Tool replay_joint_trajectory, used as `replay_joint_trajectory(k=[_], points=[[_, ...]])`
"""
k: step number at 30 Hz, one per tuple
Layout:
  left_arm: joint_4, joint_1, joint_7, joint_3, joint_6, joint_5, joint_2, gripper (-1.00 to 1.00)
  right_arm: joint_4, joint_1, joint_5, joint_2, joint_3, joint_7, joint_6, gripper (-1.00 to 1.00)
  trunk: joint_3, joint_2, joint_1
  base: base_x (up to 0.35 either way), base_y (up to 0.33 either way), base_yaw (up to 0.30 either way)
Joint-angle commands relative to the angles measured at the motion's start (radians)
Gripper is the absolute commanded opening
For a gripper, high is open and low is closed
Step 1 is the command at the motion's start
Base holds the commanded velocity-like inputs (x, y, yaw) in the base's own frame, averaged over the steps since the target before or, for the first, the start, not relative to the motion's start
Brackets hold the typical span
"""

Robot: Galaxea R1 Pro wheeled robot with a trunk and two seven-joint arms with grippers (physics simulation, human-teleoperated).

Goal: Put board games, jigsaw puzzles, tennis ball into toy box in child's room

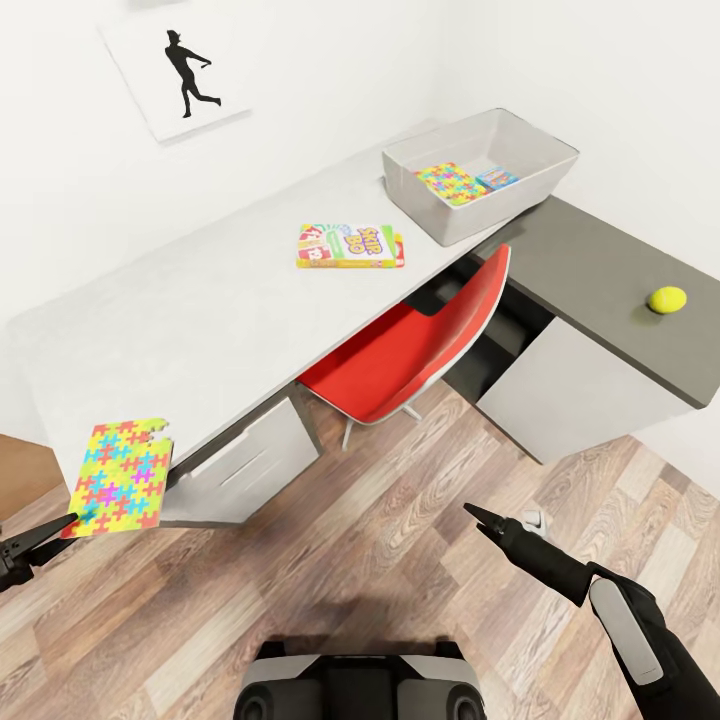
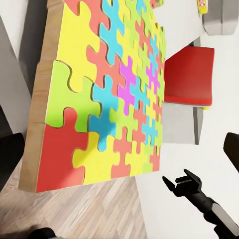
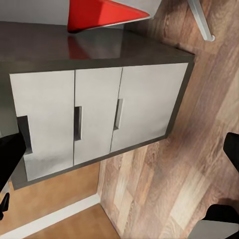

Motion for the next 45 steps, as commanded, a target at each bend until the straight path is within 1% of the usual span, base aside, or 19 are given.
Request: replay_joint_trajectory(k=[1, 10, 11, 19, 24, 36, 39, 45], points=[[0.000, -0.001, -0.004, 0.001, 0.010, 0.002, 0.000, 1.00, 0.000, 0.000, -0.004, 0.000, -0.001, 0.001, 0.007, 1.00, -0.001, -0.001, 0.000, 0.002, 0.000, 0.000], [0.000, -0.001, -0.004, 0.001, 0.010, 0.002, 0.000, 1.00, 0.000, 0.000, -0.004, 0.000, -0.001, 0.001, 0.007, 1.00, -0.001, -0.001, 0.000, 0.000, 0.000, 0.000], [0.000, -0.001, -0.004, 0.001, 0.010, 0.002, 0.000, -1.00, 0.000, 0.000, -0.004, 0.000, -0.001, 0.001, 0.007, 1.00, -0.001, -0.001, 0.000, 0.000, 0.000, 0.000], [0.000, -0.001, -0.004, 0.001, 0.011, 0.002, 0.000, -1.00, 0.000, 0.000, -0.004, 0.000, -0.001, 0.001, 0.007, 1.00, -0.001, -0.001, 0.000, -0.001, 0.000, 0.000], [-0.001, -0.001, -0.005, 0.000, 0.014, 0.002, 0.000, -1.00, 0.000, 0.000, -0.004, 0.000, -0.001, 0.001, 0.007, 1.00, -0.001, -0.001, 0.000, -0.130, 0.000, 0.000], [-0.009, -0.001, -0.008, -0.001, 0.035, 0.002, 0.008, -1.00, 0.000, 0.000, -0.004, -0.001, -0.001, 0.001, 0.007, 1.00, -0.001, -0.001, 0.000, -0.026, 0.000, 0.000], [-0.021, -0.001, -0.007, -0.001, 0.064, 0.001, 0.010, -1.00, 0.000, 0.000, -0.004, -0.001, -0.001, 0.001, 0.007, 1.00, 0.009, 0.020, -0.011, 0.000, 0.000, 0.000], [-0.040, -0.001, -0.007, -0.004, 0.075, 0.001, 0.009, -1.00, 0.000, 0.000, -0.004, 0.000, -0.001, 0.001, 0.007, 1.00, 0.027, 0.062, -0.034, 0.000, 0.000, 0.000]])
